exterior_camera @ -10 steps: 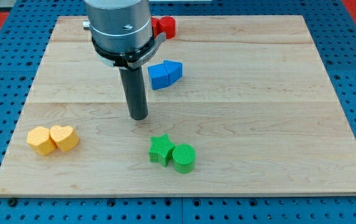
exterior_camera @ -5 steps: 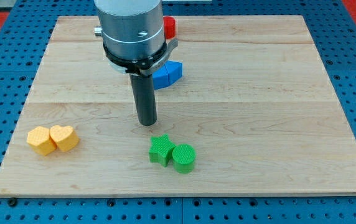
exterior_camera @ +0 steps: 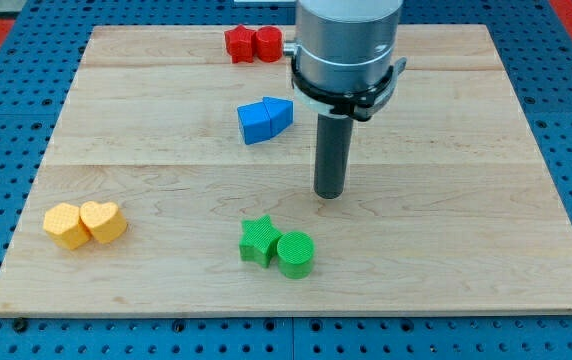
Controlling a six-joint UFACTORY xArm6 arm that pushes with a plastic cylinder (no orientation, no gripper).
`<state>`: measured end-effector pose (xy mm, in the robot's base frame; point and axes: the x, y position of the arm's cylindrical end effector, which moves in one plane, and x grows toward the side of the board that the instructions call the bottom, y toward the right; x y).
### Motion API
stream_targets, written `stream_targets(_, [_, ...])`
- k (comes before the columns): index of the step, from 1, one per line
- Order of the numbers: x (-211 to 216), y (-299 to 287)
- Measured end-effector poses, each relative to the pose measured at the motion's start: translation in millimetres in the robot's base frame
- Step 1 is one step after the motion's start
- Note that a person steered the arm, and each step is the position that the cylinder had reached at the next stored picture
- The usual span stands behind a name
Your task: Place the triangle at the top left side of the board
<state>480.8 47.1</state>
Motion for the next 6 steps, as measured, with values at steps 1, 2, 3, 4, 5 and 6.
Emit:
stream_targets(1, [-19.7,4.5])
stream_targets(2, [-43.2,6.2])
stream_targets(3, [-27.2,-8.9])
stream_targets(4, [11.2,-8.8])
stream_targets(5, [-10.2,-1.3])
stream_targets(6, [-78.1,-13.3])
